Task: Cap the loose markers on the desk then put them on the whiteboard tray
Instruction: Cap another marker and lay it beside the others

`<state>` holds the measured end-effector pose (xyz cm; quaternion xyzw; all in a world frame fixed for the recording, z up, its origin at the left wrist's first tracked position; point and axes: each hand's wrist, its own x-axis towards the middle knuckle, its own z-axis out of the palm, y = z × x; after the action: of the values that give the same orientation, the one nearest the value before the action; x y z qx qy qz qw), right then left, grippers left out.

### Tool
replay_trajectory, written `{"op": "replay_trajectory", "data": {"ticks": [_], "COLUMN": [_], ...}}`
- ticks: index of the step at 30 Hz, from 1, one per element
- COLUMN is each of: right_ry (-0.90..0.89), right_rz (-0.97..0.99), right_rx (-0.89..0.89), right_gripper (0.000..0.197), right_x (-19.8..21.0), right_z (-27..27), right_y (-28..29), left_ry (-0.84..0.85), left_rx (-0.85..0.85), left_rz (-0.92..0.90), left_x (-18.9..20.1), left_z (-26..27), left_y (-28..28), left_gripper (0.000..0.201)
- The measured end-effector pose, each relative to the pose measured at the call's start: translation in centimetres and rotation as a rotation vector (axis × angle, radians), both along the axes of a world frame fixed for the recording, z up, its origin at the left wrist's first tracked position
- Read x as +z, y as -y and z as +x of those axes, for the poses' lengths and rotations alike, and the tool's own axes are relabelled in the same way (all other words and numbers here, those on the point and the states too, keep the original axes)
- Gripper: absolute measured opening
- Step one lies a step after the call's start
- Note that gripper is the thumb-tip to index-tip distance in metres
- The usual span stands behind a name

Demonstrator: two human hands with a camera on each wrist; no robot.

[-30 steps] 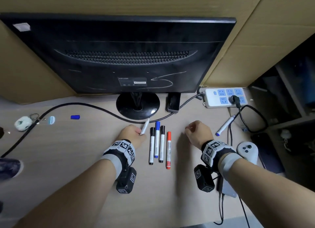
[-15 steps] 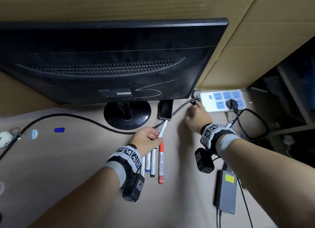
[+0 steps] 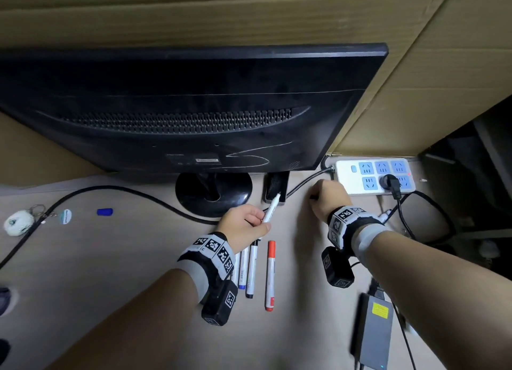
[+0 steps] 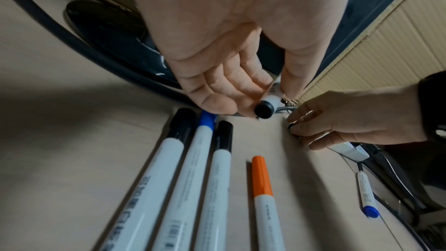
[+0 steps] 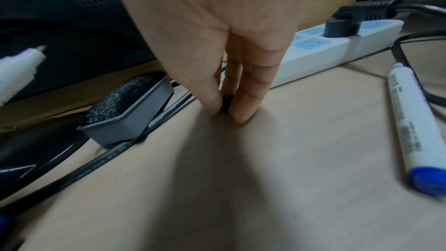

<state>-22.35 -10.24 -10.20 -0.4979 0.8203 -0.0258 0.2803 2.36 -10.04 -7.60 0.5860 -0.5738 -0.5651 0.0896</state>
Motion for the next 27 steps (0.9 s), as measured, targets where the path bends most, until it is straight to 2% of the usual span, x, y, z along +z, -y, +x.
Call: {"op": "replay_trajectory", "data": {"ticks": [3,6,9,15,19,27], "right_ry": [0.031,0.142,0.230,0.471,0.615,0.593], "right_rz": [0.013,0.038,0.048,-0.036,-0.059,-0.175], "right_rx": [0.022,0.031,0.034,0.125,0.116,0.234], "right_gripper": [0.017,0.010,0.009,0.016,0.020,0.021], "right_x": [-0.2,0.5,2.3,7.8,10.6,14.0], "right_z": [0.3,0.4,-0.2,-0.2,1.5,4.8], "right_y": [-1.2,-2.9,-4.3,-5.8,-6.5,-8.2], "left_ry": [0.001,-0.004,-0.012,-0.016,-0.010,0.073], "left_rx": [-0.006,-0.038,-0.105,-0.144,-0.133,-0.189], "left_rz": [0.012,0.008,-0.015,-0.141,-0.225,-0.345], "left_x": [-0.4,-0.2,0.7,5.1,8.0,12.2], "left_z": [0.4,0.8,1.2,2.4,4.0,7.4], "left_y": [-0.5,-0.9,-1.1,-2.2,-3.3,-6.0], "left_gripper": [0.027,0.020,0.025,0.029,0.030,0.030]}}
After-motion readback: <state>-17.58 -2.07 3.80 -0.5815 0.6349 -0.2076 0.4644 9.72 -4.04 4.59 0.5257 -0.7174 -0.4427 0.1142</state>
